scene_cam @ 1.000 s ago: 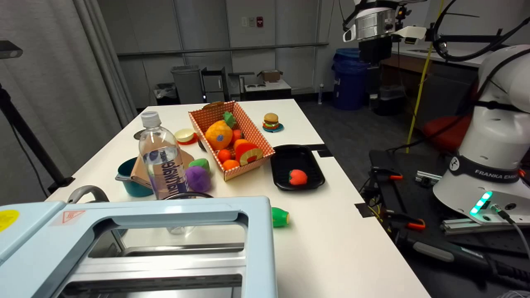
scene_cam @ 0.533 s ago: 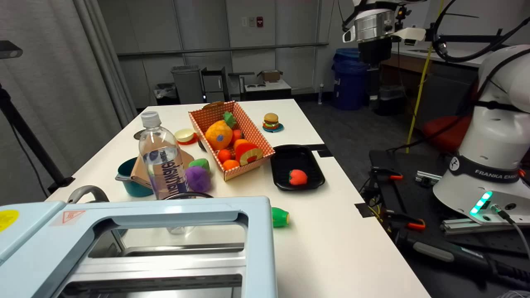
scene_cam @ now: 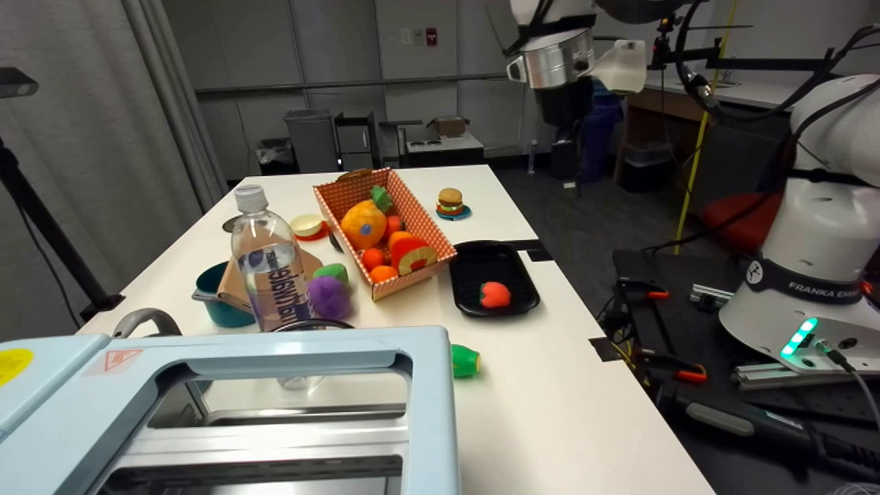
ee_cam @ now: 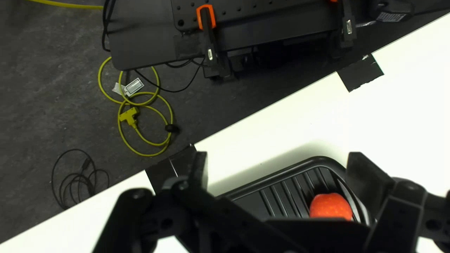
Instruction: Pick up the orange plush toy from the box and put it on the table
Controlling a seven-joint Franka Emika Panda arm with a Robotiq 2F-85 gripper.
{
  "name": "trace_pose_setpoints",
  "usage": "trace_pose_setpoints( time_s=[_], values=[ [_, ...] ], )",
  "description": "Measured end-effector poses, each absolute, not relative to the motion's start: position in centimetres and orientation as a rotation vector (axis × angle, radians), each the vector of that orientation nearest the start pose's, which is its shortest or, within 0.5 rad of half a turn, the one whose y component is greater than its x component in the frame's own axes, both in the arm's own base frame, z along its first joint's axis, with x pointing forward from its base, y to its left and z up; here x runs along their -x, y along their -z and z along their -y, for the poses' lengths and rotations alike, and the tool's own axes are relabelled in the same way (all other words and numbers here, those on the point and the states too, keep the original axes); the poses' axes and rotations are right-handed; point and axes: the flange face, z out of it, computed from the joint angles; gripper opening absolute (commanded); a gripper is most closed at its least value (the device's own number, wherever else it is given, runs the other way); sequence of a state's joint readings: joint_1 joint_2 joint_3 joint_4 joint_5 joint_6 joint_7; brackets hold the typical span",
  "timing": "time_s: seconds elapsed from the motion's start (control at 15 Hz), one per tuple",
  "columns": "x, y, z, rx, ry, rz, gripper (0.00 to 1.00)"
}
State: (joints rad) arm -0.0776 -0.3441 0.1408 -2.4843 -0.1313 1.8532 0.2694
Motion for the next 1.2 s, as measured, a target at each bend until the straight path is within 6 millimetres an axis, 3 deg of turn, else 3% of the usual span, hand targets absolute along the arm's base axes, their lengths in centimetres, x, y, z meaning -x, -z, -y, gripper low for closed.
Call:
trace_pose_setpoints(
  time_s=[0.27,0.53,0.87,1.2],
  values=[
    [-45.5,-37.8,-5.6,3.414,-0.533,-0.112,1.00],
    [-51.7,-35.4,-8.1,3.528,-0.609,0.093,1.00],
    [-58.7,-31.9,-9.9,3.683,-0.649,0.272,1.00],
    [-64.6,-28.8,-10.4,3.760,-0.637,0.296,1.00]
  ],
)
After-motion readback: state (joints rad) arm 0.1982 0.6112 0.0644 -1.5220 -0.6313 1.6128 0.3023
